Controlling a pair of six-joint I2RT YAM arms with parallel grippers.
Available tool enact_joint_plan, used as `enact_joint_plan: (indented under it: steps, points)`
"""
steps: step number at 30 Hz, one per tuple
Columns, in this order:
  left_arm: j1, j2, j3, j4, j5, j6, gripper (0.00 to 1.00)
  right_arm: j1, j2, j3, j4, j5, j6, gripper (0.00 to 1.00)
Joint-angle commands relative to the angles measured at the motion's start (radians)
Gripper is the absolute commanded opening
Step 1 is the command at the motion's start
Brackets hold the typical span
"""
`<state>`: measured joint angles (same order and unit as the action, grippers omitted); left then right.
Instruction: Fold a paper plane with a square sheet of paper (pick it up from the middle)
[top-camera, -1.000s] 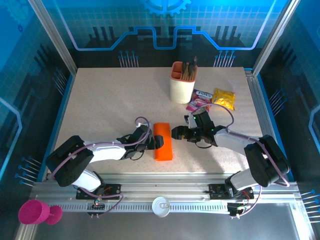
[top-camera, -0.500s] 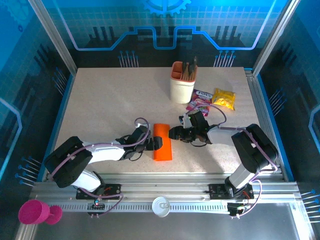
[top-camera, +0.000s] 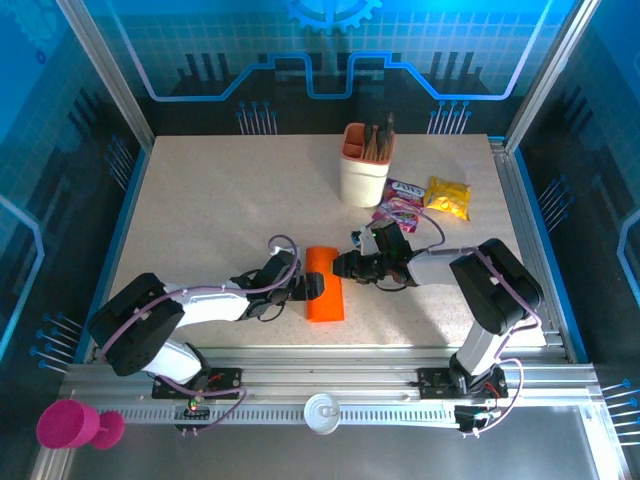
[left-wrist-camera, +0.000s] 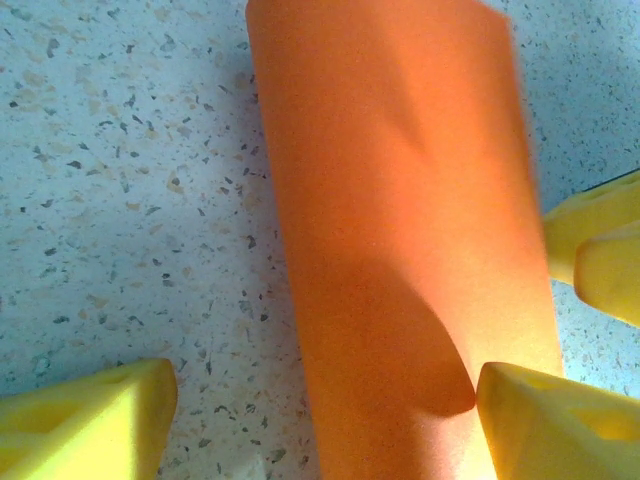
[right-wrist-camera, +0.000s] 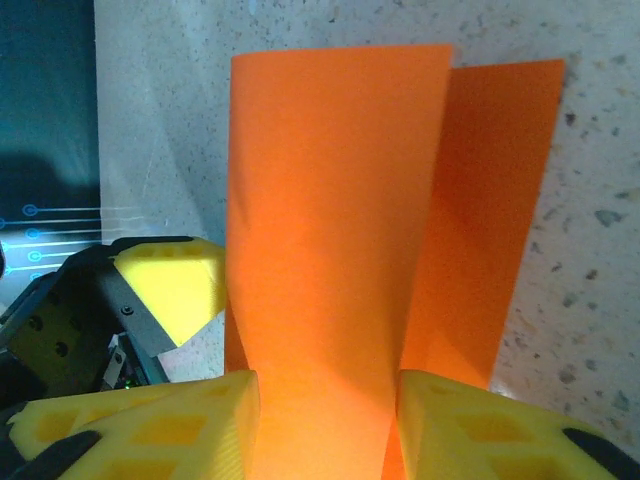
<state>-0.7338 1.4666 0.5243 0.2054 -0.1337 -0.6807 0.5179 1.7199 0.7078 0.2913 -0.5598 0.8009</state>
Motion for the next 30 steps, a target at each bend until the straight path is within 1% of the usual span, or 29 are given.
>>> enact_joint_plan:
  steps: [1, 5, 10, 15, 16, 23, 30]
  points:
    - [0.011, -0.026, -0.013, -0.023, -0.005, 0.004, 0.80, 0.017, 0.023, 0.022, 0.035, -0.031, 0.012, 0.38]
    - [0.012, -0.025, -0.015, -0.024, -0.006, 0.005, 0.80, 0.016, 0.026, 0.020, 0.039, -0.033, 0.012, 0.34]
    - [0.014, -0.029, -0.012, -0.026, -0.005, 0.007, 0.80, 0.015, 0.027, 0.005, 0.047, -0.031, 0.011, 0.24]
    - [0.024, -0.056, 0.007, -0.069, 0.007, 0.014, 0.80, 0.012, 0.042, 0.002, 0.048, -0.029, 0.006, 0.03]
    - [0.025, -0.066, 0.014, -0.083, 0.011, 0.018, 0.81, 0.011, 0.045, 0.002, 0.049, -0.028, 0.006, 0.01]
    - [0.040, -0.136, 0.049, -0.195, -0.005, 0.084, 0.85, 0.008, 0.057, 0.008, 0.056, -0.033, 0.007, 0.00]
    - [0.047, -0.114, 0.065, -0.235, 0.013, 0.145, 0.86, 0.007, 0.061, 0.013, 0.055, -0.033, 0.007, 0.00]
